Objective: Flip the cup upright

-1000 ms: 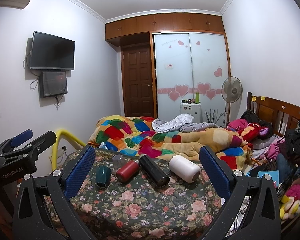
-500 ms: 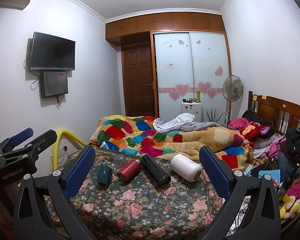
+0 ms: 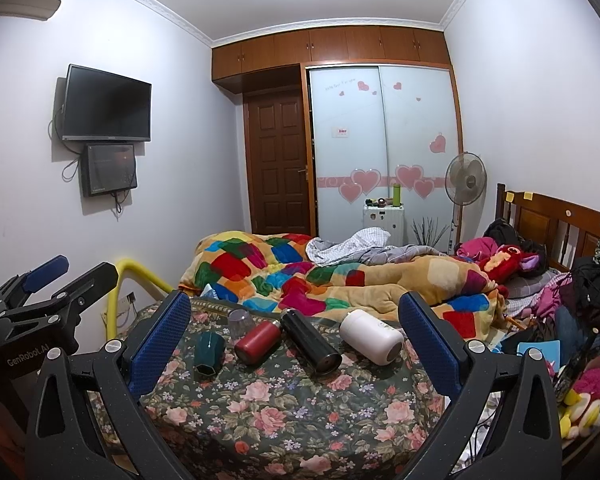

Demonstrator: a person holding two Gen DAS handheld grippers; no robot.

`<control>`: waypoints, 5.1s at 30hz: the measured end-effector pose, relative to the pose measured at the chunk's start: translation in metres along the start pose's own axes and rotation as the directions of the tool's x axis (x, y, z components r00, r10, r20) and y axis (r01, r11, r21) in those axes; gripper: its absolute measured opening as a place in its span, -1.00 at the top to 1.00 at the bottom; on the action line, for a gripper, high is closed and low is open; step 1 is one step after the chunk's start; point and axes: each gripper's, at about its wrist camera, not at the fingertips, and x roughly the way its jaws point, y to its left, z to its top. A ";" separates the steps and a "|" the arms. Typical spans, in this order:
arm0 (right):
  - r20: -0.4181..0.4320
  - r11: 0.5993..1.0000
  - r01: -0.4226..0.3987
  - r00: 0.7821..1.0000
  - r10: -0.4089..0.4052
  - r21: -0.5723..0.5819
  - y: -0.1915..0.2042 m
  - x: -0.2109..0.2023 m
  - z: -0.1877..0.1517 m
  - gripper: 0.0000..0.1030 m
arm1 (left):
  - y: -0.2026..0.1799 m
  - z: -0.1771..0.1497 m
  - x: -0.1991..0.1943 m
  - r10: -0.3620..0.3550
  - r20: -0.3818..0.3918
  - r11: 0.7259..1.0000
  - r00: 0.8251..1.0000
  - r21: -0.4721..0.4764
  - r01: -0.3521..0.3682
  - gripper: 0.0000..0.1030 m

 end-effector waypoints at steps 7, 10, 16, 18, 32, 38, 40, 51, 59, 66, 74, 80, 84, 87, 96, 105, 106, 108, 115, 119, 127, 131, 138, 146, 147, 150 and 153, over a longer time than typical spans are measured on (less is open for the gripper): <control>0.000 1.000 -0.001 1.000 0.001 0.000 0.001 0.000 -0.001 -1.00 | 0.000 0.000 0.000 0.001 -0.001 1.000 1.000 0.001 -0.001 -1.00; -0.002 1.000 0.000 1.000 0.000 0.000 0.000 0.000 -0.001 -1.00 | -0.001 0.000 0.001 -0.001 -0.003 1.000 1.000 -0.001 0.001 -1.00; -0.017 1.000 -0.002 1.000 0.002 -0.001 -0.001 0.007 -0.002 -1.00 | 0.002 -0.001 0.010 0.002 -0.015 1.000 1.000 -0.009 -0.002 -1.00; -0.028 1.000 -0.003 1.000 0.003 -0.001 -0.003 0.013 -0.002 -1.00 | 0.007 -0.002 0.017 0.003 -0.022 1.000 1.000 -0.014 -0.004 -1.00; -0.195 0.999 0.032 0.980 -0.038 -0.033 -0.019 0.104 -0.023 -1.00 | 0.048 -0.038 0.102 0.051 -0.174 0.995 0.983 -0.077 -0.065 -1.00; -0.382 0.996 -0.033 0.924 -0.003 -0.087 -0.028 0.196 -0.054 -1.00 | 0.071 -0.069 0.147 0.102 -0.290 0.986 0.952 -0.098 -0.136 -1.00; -0.464 0.993 -0.071 0.886 0.021 -0.090 -0.030 0.230 -0.069 -0.99 | 0.076 -0.079 0.157 0.113 -0.316 0.984 0.942 -0.096 -0.150 -1.00; -0.735 0.971 -0.204 0.677 0.050 -0.121 -0.033 0.357 -0.110 -0.87 | 0.086 -0.120 0.192 0.129 -0.423 0.982 0.897 -0.070 -0.174 -1.00; -0.835 0.963 -0.243 0.549 0.039 -0.115 -0.031 0.403 -0.130 -0.50 | 0.091 -0.128 0.196 0.143 -0.438 0.980 0.888 -0.065 -0.190 -1.00; -0.847 0.961 -0.240 0.531 0.008 -0.141 -0.031 0.424 -0.133 -0.28 | 0.092 -0.125 0.192 0.151 -0.432 0.978 0.889 -0.068 -0.199 -1.00; -0.852 0.971 -0.223 0.521 0.046 -0.085 -0.038 0.416 -0.132 -0.24 | 0.087 -0.111 0.178 0.155 -0.396 0.979 0.905 -0.062 -0.195 -1.00; -0.838 0.978 -0.203 0.542 0.071 -0.049 -0.044 0.388 -0.118 -0.24 | 0.078 -0.098 0.162 0.142 -0.364 0.983 0.921 -0.060 -0.176 -1.00; -0.811 0.976 -0.207 0.581 0.066 -0.069 -0.041 0.363 -0.101 -0.24 | 0.073 -0.090 0.151 0.130 -0.346 0.985 0.929 -0.064 -0.161 -1.00; -0.779 0.971 -0.224 0.623 0.076 -0.084 -0.036 0.339 -0.084 -0.24 | 0.068 -0.086 0.143 0.123 -0.340 0.986 0.932 -0.061 -0.152 -1.00; -0.713 0.933 -0.343 0.682 0.164 -0.113 0.000 0.272 -0.065 -0.24 | 0.057 -0.078 0.120 0.116 -0.327 0.989 0.938 -0.051 -0.140 -1.00; -0.780 0.896 -0.428 0.599 0.183 -0.118 0.034 0.267 -0.116 -0.24 | 0.057 -0.086 0.117 0.113 -0.366 0.987 0.924 -0.063 -0.145 -1.00; -0.789 0.896 -0.430 0.587 0.181 -0.114 0.035 0.267 -0.121 -0.24 | 0.058 -0.088 0.118 0.112 -0.375 0.987 0.920 -0.064 -0.146 -1.00; -0.808 0.896 -0.429 0.565 0.167 -0.116 0.040 0.271 -0.137 -0.24 | 0.059 -0.092 0.120 0.112 -0.387 0.987 0.915 -0.064 -0.148 -1.00; -0.856 0.895 -0.429 0.503 0.121 -0.125 0.047 0.286 -0.176 -0.24 | 0.066 -0.110 0.132 0.107 -0.445 0.985 0.889 -0.072 -0.155 -1.00; -0.864 0.889 -0.435 0.494 0.101 -0.144 0.049 0.290 -0.184 -0.24 | 0.071 -0.121 0.142 0.090 -0.486 0.983 0.869 -0.095 -0.155 -1.00; -0.875 0.883 -0.446 0.475 0.093 -0.149 0.052 0.294 -0.190 -0.26 | 0.078 -0.138 0.161 0.043 -0.546 0.975 0.837 -0.161 -0.156 -1.00; -0.888 0.886 -0.453 0.443 0.124 -0.102 0.050 0.294 -0.185 -0.26 | 0.081 -0.144 0.170 0.018 -0.573 0.968 0.819 -0.195 -0.157 -1.00; -0.848 0.871 -0.476 0.505 0.159 -0.120 0.036 0.264 -0.146 -0.26 | 0.081 -0.152 0.194 -0.076 -0.620 0.953 0.781 -0.275 -0.125 -1.00; -0.717 0.919 -0.366 0.679 0.156 -0.147 -0.010 0.216 -0.098 -0.41 | 0.061 -0.192 0.246 -0.158 -0.738 0.941 0.656 -0.313 -0.125 -0.69; -0.700 0.926 -0.343 0.700 0.142 -0.155 -0.015 0.212 -0.094 -0.41 | 0.058 -0.196 0.249 -0.159 -0.747 0.943 0.646 -0.308 -0.124 -0.66; -0.664 0.946 -0.287 0.738 0.120 -0.149 -0.029 0.204 -0.089 -0.42 | 0.049 -0.206 0.257 -0.145 -0.770 0.950 0.622 -0.283 -0.129 -0.64; -0.648 0.960 -0.249 0.754 0.109 -0.129 -0.037 0.196 -0.090 -0.42 | 0.044 -0.210 0.262 -0.113 -0.781 0.959 0.614 -0.248 -0.139 -0.64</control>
